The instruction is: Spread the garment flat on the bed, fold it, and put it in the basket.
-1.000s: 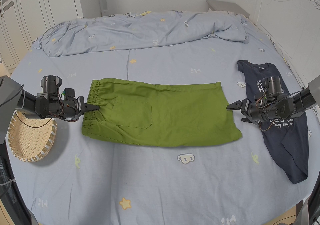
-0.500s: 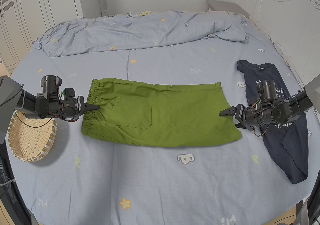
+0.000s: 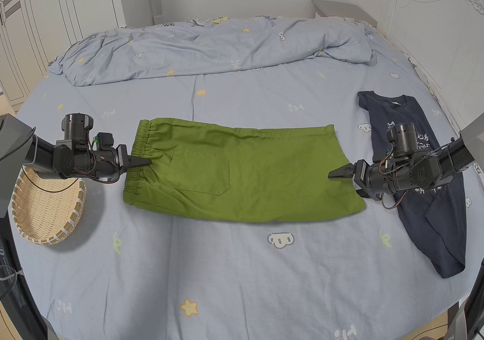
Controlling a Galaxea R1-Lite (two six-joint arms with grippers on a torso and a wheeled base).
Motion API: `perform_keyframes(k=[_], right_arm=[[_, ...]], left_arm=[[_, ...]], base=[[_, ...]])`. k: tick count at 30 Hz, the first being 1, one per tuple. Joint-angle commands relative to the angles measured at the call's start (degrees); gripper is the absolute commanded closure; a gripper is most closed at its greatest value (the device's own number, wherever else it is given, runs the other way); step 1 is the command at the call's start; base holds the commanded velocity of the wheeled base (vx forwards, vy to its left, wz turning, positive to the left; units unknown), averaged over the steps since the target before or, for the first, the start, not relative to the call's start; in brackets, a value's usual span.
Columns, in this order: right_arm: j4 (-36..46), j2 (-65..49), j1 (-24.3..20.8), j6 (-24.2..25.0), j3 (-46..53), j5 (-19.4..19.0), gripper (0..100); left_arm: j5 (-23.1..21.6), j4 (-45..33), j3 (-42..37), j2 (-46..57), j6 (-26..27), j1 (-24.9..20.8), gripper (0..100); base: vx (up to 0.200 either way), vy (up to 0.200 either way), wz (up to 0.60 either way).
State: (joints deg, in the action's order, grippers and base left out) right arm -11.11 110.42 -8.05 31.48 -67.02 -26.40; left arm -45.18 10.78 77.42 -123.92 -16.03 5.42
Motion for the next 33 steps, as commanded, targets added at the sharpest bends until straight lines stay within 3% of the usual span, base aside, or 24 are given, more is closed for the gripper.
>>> perform_keyframes(k=[1, 2, 22, 30, 31, 33], right_arm=[[0.03, 0.06, 0.05, -0.01, -0.04, 0.04, 0], [0.03, 0.06, 0.22, -0.01, -0.12, 0.04, 100], [0.03, -2.93, 1.10, -0.71, 0.14, 0.56, 100], [3.55, -11.02, 0.93, -1.33, 3.04, 0.56, 100], [7.77, -14.45, 1.19, -1.86, 4.89, 0.56, 100], [7.77, -14.45, 1.19, -1.86, 4.89, 0.56, 100]], left_arm=[[0.00, 0.03, 0.01, -0.01, 0.03, 0.02, 100], [0.00, 0.03, 0.01, -0.01, 0.03, 0.02, 100], [0.09, -0.14, 0.01, 0.08, 0.03, 0.20, 100], [0.09, -8.67, -0.61, 4.83, 0.21, 0.90, 100], [-0.09, -10.95, -4.39, 7.55, 0.47, 0.99, 100], [-0.09, -10.95, -4.39, 7.55, 0.47, 0.99, 100]], base=[[0.000, 0.000, 0.00], [0.000, 0.000, 0.00], [0.000, 0.000, 0.00], [0.000, 0.000, 0.00], [0.000, 0.000, 0.00], [0.000, 0.000, 0.00]])
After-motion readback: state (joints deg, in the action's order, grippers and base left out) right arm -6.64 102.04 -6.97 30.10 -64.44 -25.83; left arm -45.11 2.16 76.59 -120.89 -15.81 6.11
